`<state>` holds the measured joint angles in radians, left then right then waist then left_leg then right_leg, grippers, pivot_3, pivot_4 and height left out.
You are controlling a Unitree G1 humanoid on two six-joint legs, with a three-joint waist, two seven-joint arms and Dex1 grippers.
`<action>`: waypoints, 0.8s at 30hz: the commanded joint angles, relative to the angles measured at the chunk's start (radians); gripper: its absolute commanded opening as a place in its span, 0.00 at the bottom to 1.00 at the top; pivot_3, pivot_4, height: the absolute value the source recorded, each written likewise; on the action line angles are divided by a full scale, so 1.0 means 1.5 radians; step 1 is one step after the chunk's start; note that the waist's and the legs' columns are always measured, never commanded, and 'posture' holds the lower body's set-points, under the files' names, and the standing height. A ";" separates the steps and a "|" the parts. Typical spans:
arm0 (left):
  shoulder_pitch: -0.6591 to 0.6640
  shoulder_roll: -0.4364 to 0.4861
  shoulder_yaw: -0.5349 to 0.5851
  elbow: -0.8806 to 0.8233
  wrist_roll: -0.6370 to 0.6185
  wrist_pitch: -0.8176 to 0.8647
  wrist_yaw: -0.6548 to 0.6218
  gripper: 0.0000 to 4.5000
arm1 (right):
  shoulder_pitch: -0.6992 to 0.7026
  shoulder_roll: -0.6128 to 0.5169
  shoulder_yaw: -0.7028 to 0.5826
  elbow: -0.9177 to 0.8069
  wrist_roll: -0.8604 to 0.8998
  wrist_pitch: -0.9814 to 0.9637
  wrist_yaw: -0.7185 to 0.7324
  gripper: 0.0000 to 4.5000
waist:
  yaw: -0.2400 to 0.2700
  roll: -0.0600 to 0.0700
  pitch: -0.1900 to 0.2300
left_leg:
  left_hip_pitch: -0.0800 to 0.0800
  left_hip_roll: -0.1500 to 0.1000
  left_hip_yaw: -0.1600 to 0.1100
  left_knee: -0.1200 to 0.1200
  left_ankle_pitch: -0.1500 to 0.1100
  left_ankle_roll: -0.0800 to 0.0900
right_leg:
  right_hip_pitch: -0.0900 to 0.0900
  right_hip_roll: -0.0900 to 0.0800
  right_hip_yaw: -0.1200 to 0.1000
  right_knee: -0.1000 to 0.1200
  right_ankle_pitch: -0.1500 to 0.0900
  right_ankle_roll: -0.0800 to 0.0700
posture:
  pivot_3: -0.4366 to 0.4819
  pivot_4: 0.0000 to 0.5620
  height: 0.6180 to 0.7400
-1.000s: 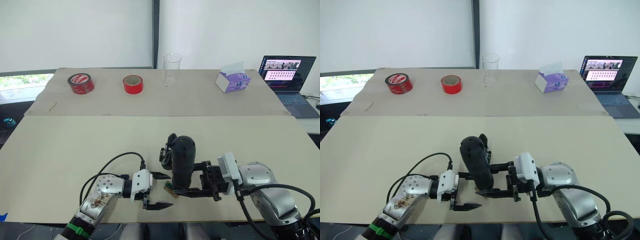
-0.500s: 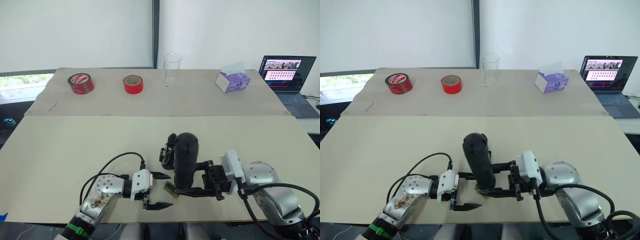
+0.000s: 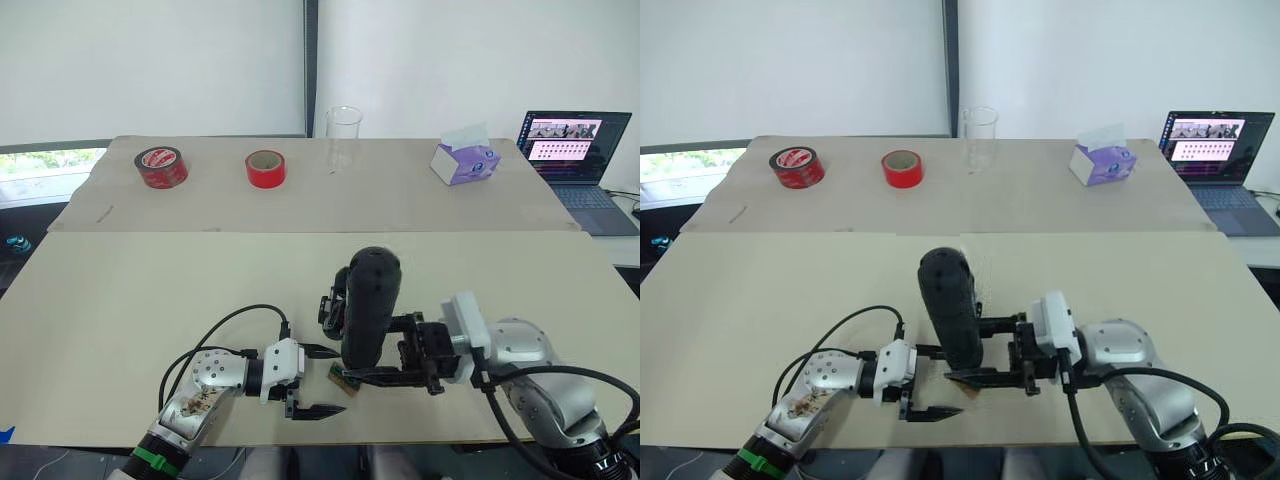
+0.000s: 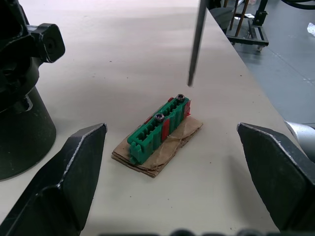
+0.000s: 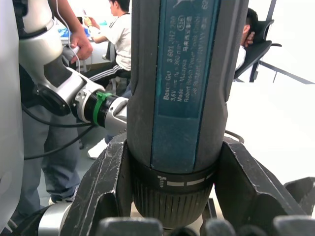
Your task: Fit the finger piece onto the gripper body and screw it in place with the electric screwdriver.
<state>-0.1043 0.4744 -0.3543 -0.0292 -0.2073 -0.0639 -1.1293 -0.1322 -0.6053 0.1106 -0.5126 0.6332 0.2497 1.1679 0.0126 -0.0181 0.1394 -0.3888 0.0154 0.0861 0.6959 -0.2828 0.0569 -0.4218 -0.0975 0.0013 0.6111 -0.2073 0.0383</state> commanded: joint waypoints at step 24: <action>0.016 0.010 -0.003 0.035 0.013 0.016 0.003 1.00 | 0.002 0.018 -0.021 -0.003 0.005 -0.026 0.014 0.43 | 0.000 0.000 0.000 | 0.000 0.000 0.000 0.000 0.000 0.000 | 0.000 0.000 0.000 0.000 0.000 0.000 | 0.48 0.27 1.00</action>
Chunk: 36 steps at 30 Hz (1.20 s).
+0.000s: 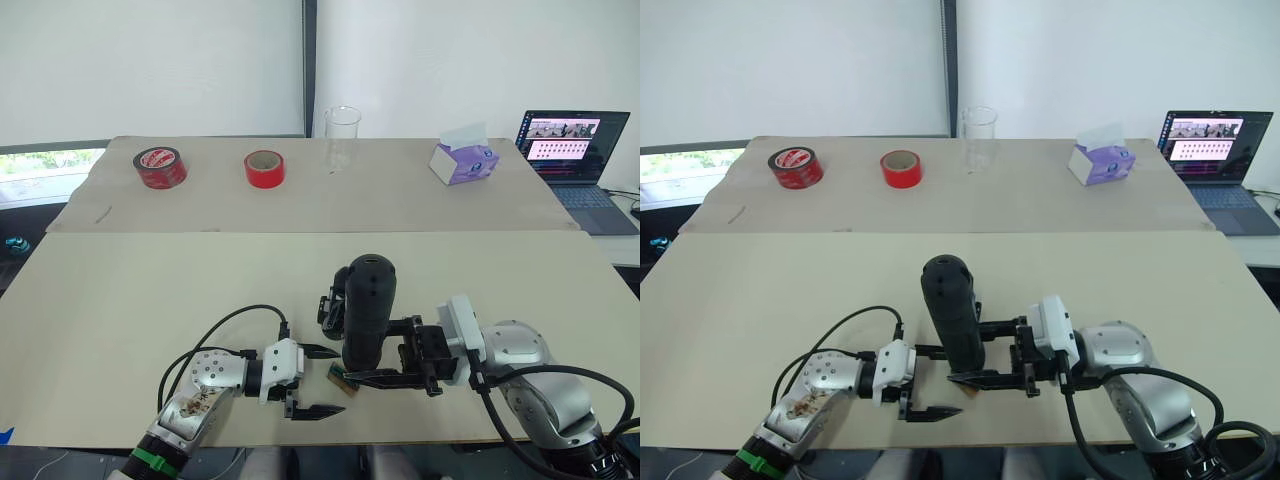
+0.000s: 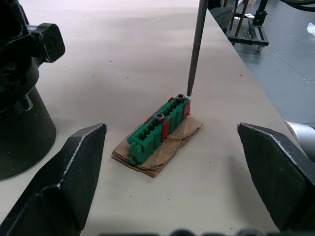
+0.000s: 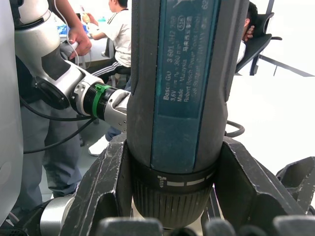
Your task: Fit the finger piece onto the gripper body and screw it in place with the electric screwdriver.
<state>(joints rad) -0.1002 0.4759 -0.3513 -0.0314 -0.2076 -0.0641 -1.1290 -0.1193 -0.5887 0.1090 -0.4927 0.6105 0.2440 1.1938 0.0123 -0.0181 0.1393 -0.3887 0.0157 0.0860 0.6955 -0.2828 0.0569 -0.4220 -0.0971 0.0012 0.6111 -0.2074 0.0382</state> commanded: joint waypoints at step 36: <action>0.008 0.006 -0.007 0.035 0.014 0.022 0.006 1.00 | -0.009 0.014 -0.013 0.000 -0.003 -0.032 0.000 0.43 | 0.000 0.000 0.000 | 0.000 0.000 0.000 0.000 0.000 0.000 | 0.000 0.000 0.000 0.000 0.000 0.000 | 0.48 0.27 1.00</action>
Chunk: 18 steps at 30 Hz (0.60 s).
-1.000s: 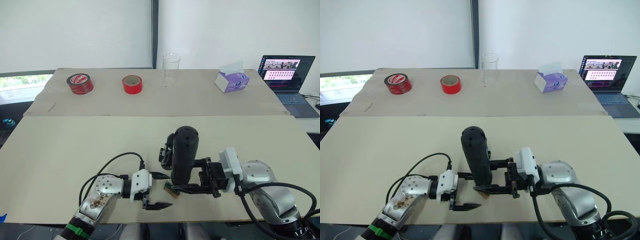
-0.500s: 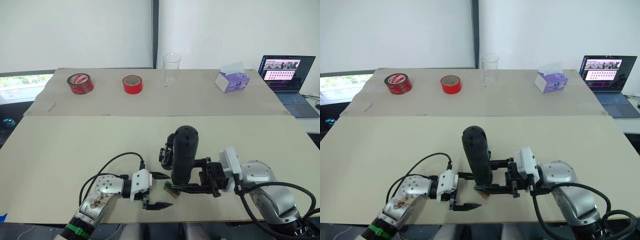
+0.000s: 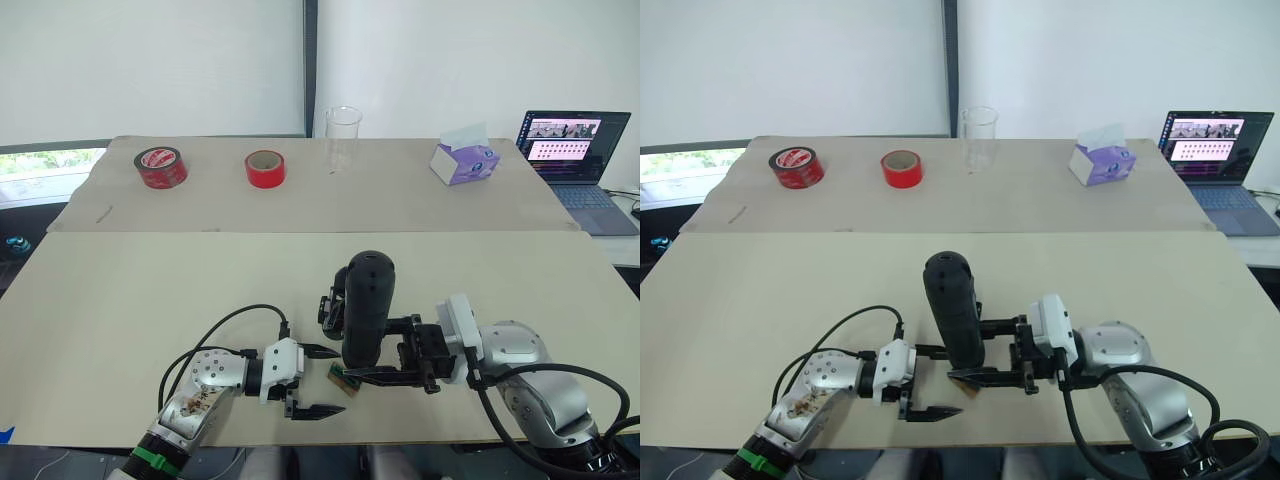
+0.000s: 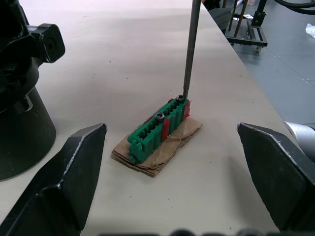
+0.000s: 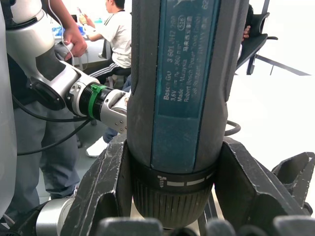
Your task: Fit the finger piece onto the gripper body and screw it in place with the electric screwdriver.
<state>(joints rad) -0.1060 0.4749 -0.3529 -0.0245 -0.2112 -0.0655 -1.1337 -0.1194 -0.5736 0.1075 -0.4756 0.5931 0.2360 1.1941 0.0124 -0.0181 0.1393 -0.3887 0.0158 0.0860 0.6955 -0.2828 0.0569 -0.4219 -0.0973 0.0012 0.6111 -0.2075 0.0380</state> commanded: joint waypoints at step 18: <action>0.019 0.015 -0.002 0.019 0.012 0.027 0.007 1.00 | -0.009 0.001 -0.014 -0.016 0.019 -0.024 0.002 0.43 | 0.000 0.000 0.000 | 0.000 0.000 0.000 0.000 0.000 0.000 | 0.000 0.000 0.000 0.000 0.000 0.000 | 0.48 0.27 1.00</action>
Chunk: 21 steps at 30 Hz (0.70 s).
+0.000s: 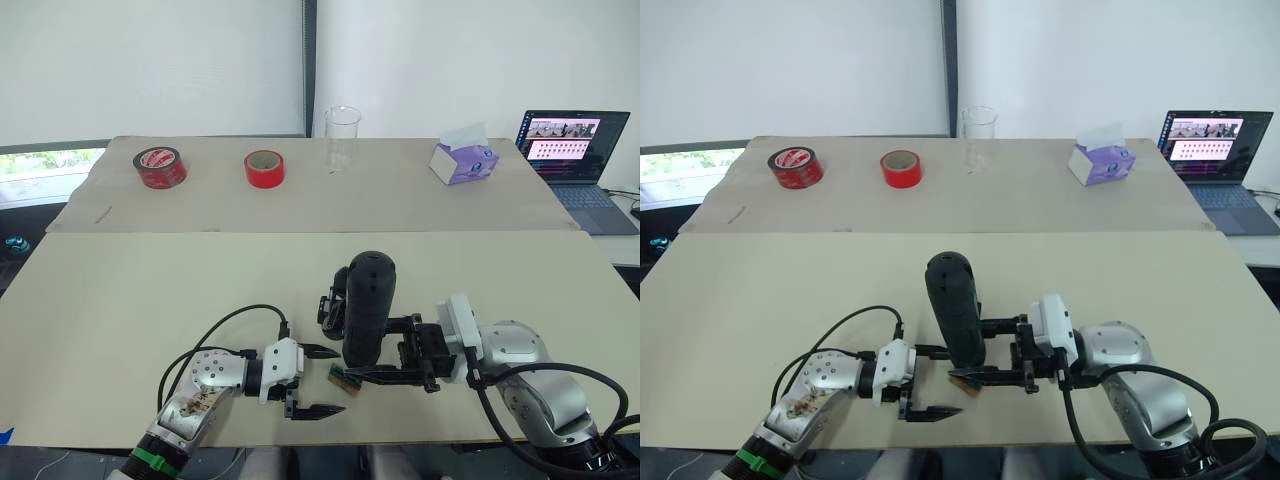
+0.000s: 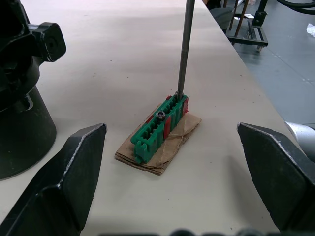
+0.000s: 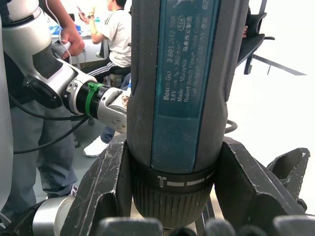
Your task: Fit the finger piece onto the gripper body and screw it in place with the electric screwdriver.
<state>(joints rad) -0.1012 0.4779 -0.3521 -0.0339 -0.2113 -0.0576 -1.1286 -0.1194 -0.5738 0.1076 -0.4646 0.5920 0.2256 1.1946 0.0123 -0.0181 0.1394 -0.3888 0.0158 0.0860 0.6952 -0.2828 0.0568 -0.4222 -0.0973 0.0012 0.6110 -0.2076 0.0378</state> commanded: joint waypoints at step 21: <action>0.012 0.009 -0.004 0.043 0.015 0.013 0.003 1.00 | -0.008 -0.007 -0.015 -0.024 0.037 -0.008 0.013 0.43 | 0.000 0.000 0.000 | 0.000 0.000 0.000 0.000 0.000 0.000 | 0.000 0.000 0.000 0.000 0.000 0.000 | 0.48 0.27 1.00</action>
<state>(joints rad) -0.1027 0.4777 -0.3523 -0.0305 -0.2114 -0.0602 -1.1295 -0.1194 -0.5807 0.1076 -0.4646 0.6111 0.2259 1.2059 0.0123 -0.0181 0.1393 -0.3888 0.0159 0.0860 0.6951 -0.2828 0.0569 -0.4222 -0.0975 0.0013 0.6110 -0.2077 0.0377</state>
